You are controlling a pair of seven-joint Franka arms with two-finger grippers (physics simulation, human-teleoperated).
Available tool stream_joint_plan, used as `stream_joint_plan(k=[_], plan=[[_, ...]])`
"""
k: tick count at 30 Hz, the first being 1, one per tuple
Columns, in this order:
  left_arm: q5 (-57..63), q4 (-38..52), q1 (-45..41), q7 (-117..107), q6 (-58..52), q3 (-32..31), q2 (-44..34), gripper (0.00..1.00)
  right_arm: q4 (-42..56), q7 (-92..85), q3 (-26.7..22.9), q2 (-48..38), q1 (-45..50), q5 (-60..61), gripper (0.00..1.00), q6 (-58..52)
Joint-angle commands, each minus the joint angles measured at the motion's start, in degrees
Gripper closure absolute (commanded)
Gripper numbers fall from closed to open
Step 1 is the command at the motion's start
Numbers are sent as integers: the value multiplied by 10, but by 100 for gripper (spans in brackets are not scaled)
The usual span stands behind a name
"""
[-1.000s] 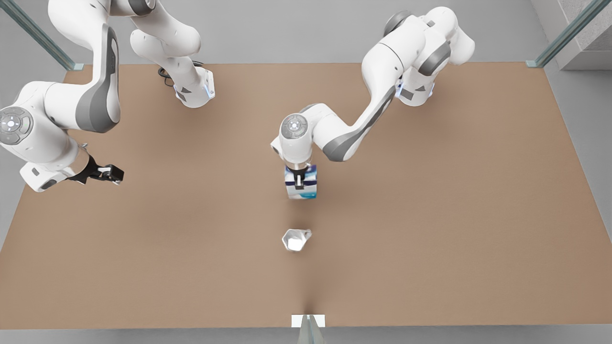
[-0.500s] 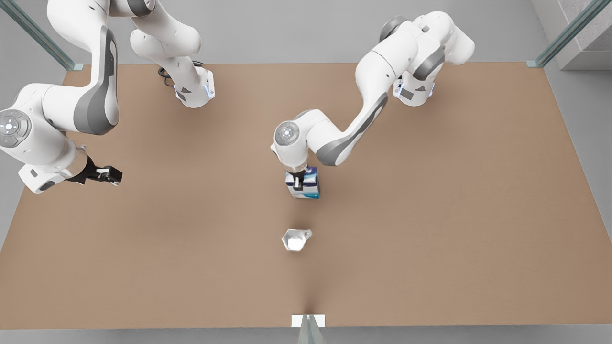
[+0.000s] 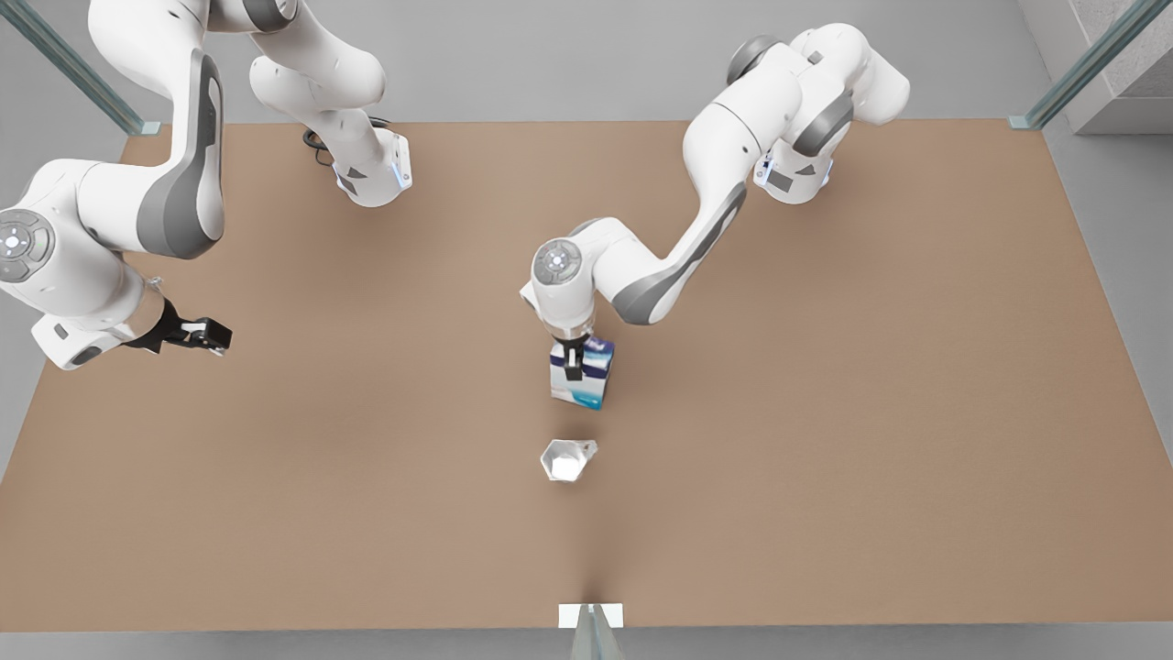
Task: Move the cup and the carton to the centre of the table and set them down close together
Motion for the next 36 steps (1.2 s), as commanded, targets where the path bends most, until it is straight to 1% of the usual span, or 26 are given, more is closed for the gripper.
stream_joint_plan(k=[1, 8, 16, 24, 28, 29, 31, 32, 34, 36], plan=[[0, 0, 0, 0, 0, 0, 0, 0, 0, 0, 0, 0, 1, 0, 0, 1], [-1, 9, 1, -3, 25, 15, 0, 0, 0, 0, 0, 1, 1, 0, 0, 0], [-4, 14, 2, -6, 32, 15, 0, 0, 0, 0, 0, 1, 1, 0, 0, 0], [-30, 41, 14, 2, -25, 12, -20, 0, 0, 0, 0, 1, 1, 0, 0, 0], [-63, 69, 39, 8, -122, 11, -59, 0, 0, 0, 0, 1, 0, 0, 0, 0], [-88, 83, 51, 1, -138, 12, -60, 0, 0, 0, 0, 1, 0, 0, 0, 0], [-87, 86, 70, -126, -177, 16, -90, 0, 0, 0, 0, 0, 0, 0, 0, -1], [-87, 84, 89, -216, -176, 19, -104, 0, 0, 0, 0, 0, 0, -1, 0, -1], [-87, 73, 146, -427, -239, 18, -148, 0, 0, 0, 0, -1, 0, 0, 0, -1], [-84, 69, 235, -497, -254, 20, -159, 0, 0, 0, 0, -1, 0, 0, 0, -1]])
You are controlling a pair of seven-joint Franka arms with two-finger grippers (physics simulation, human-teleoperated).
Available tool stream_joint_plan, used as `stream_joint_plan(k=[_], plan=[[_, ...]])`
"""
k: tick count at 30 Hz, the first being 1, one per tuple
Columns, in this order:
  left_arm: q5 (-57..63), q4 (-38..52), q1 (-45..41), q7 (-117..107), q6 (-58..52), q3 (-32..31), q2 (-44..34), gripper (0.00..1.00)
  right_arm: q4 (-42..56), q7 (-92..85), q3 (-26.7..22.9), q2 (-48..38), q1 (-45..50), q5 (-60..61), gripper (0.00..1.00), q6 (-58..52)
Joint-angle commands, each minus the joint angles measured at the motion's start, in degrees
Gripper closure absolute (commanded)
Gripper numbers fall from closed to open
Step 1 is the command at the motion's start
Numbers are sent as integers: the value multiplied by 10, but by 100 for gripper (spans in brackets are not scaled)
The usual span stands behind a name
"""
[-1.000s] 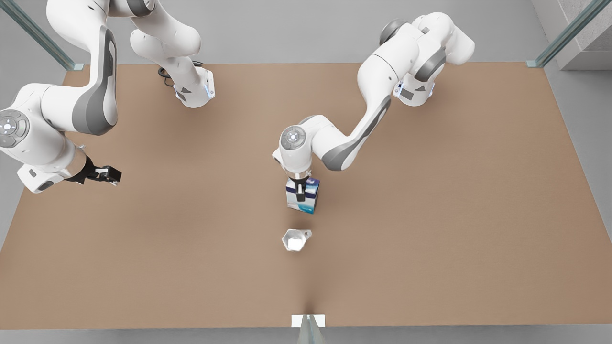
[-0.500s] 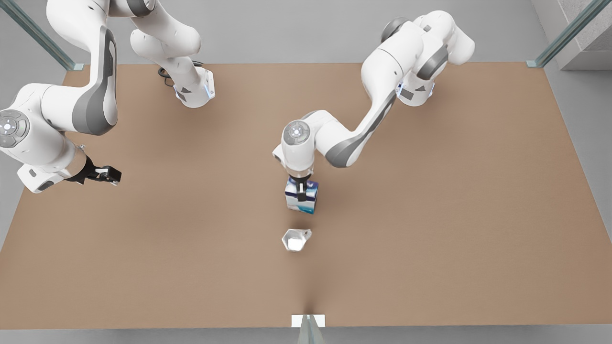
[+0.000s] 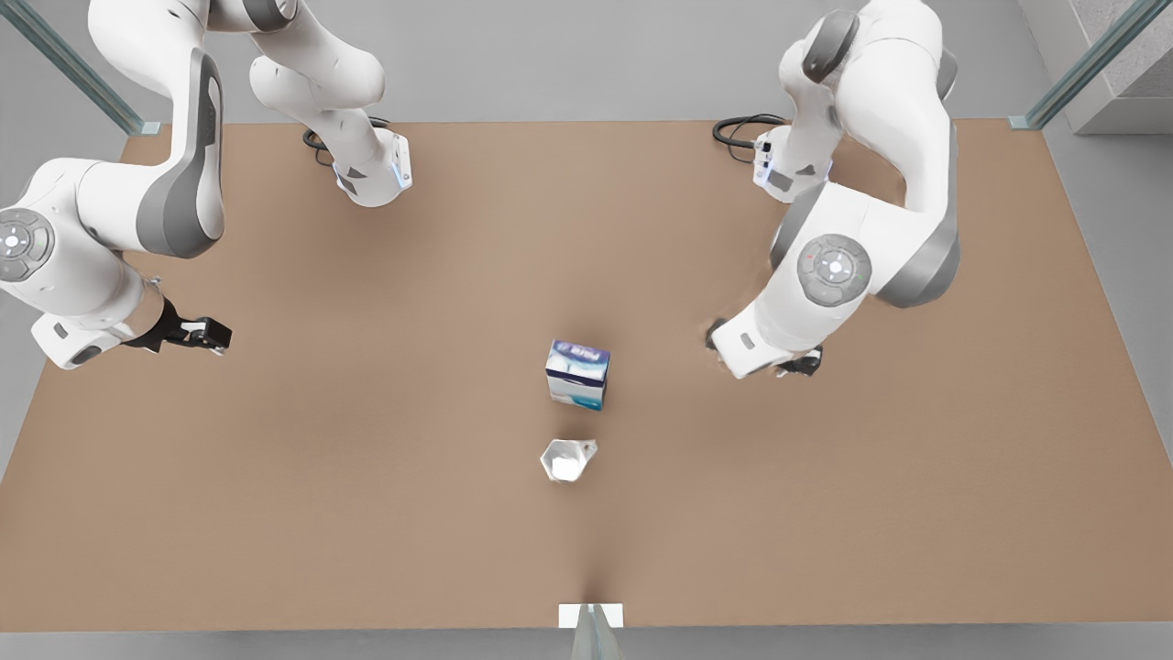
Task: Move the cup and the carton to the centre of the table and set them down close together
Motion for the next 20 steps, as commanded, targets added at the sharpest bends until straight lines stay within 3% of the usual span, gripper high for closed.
stream_joint_plan(k=[1, 4, 5, 9, 16, 19, 20], plan=[[9, -9, 23, -4, 0, 0, -8, 0, 0, 0, 0, 0, 0, 0, 0, -1], [99, -119, 88, -63, 14, -10, -84, 0, 0, 0, 0, 0, 0, 1, 0, -1], [70, -142, 111, -66, 15, -11, -100, 0, 0, 0, 0, 0, 0, 1, 0, -1], [44, -149, 152, 91, 14, -16, -114, 0, 0, 0, 0, 0, -1, 1, 0, -1], [24, -135, 182, 104, 10, -20, -107, 0, -1, -1, 0, 0, -6, 1, 0, -1], [2, -137, 76, 124, 4, 111, -113, 0, -1, -1, 0, 0, -6, 1, 0, -1], [-6, -137, 77, 123, 4, 114, -111, 0, -1, -1, 0, 0, -6, 1, 0, -1]])
